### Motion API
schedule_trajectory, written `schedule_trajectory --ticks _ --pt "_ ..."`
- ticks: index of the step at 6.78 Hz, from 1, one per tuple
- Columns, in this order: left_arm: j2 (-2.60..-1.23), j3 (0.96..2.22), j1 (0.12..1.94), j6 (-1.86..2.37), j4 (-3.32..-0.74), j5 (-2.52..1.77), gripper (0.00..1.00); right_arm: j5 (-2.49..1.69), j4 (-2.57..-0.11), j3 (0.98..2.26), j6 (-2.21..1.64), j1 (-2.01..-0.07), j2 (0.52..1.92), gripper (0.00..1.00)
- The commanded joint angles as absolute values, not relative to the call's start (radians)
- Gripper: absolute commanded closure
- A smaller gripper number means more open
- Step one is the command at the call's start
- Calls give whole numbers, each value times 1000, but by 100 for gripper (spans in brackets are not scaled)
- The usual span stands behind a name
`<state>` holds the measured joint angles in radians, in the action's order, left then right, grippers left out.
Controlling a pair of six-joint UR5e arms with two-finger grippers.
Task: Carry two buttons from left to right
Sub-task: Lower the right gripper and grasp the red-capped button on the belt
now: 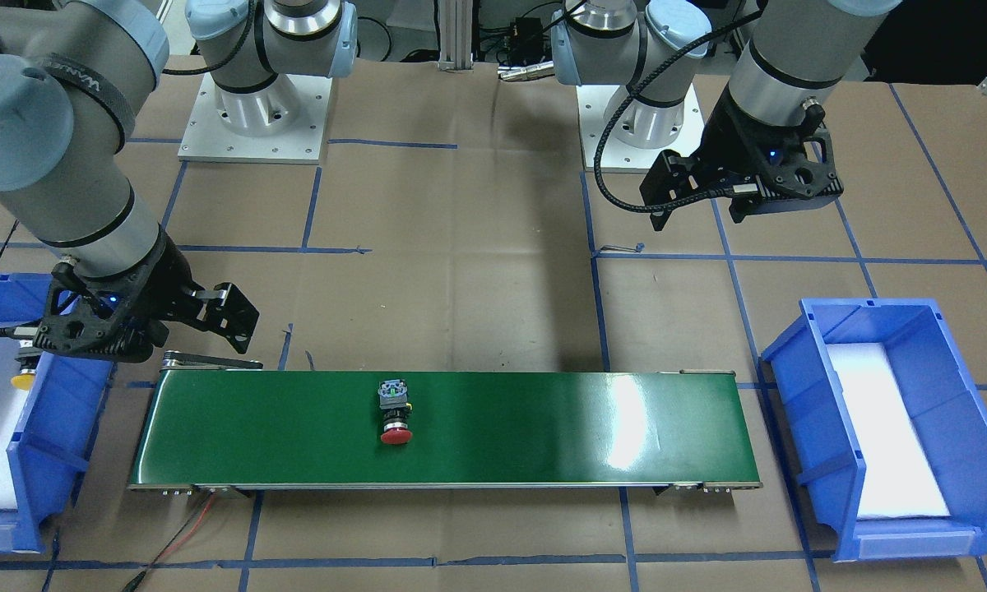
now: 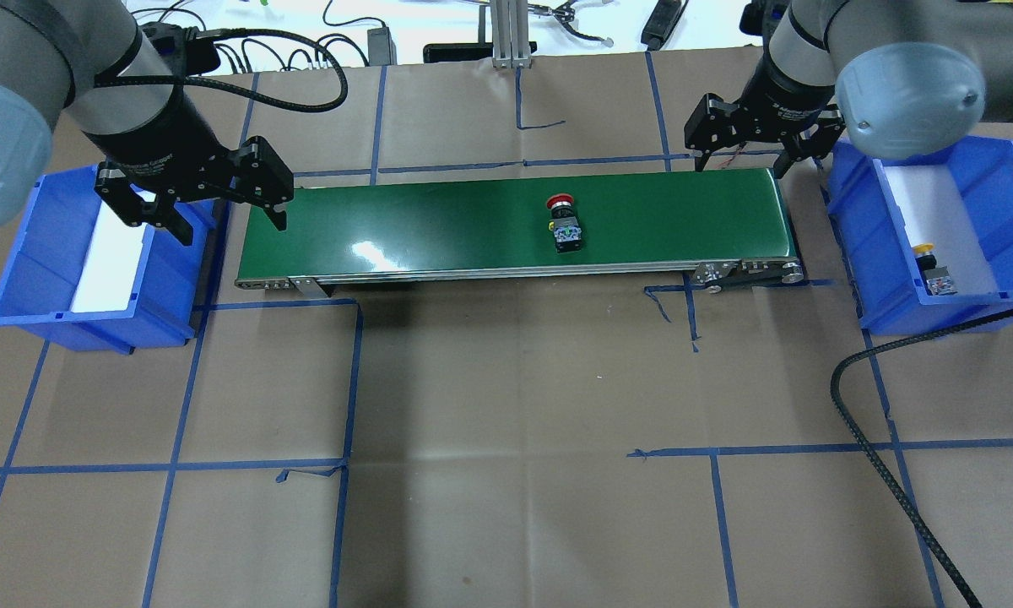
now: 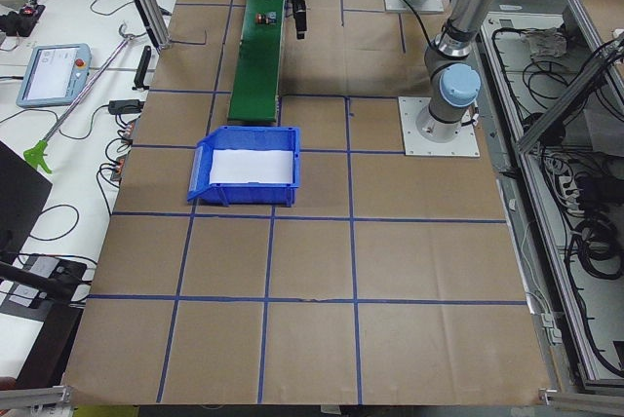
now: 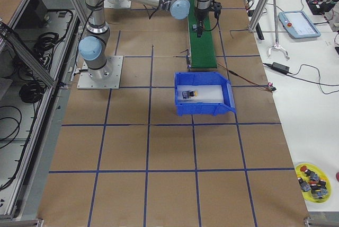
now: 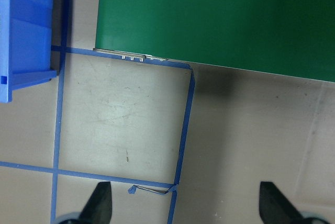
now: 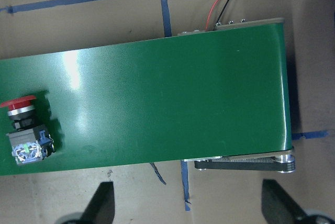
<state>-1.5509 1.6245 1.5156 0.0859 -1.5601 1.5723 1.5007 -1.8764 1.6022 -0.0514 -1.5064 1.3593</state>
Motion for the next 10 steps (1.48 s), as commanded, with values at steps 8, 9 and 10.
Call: schedule_trajectory --ticks 8,9,10 --pt "-1551 1624 1516 86 -1560 1572 0 1440 -1913 1605 -46 -1511 1269 0" --pt "-1551 1624 1516 86 -1560 1572 0 1440 -1940 1605 -43 -1512 1255 0" --pt "-1551 1624 1516 86 -1560 1572 0 1440 -1944 1605 -43 -1516 1244 0"
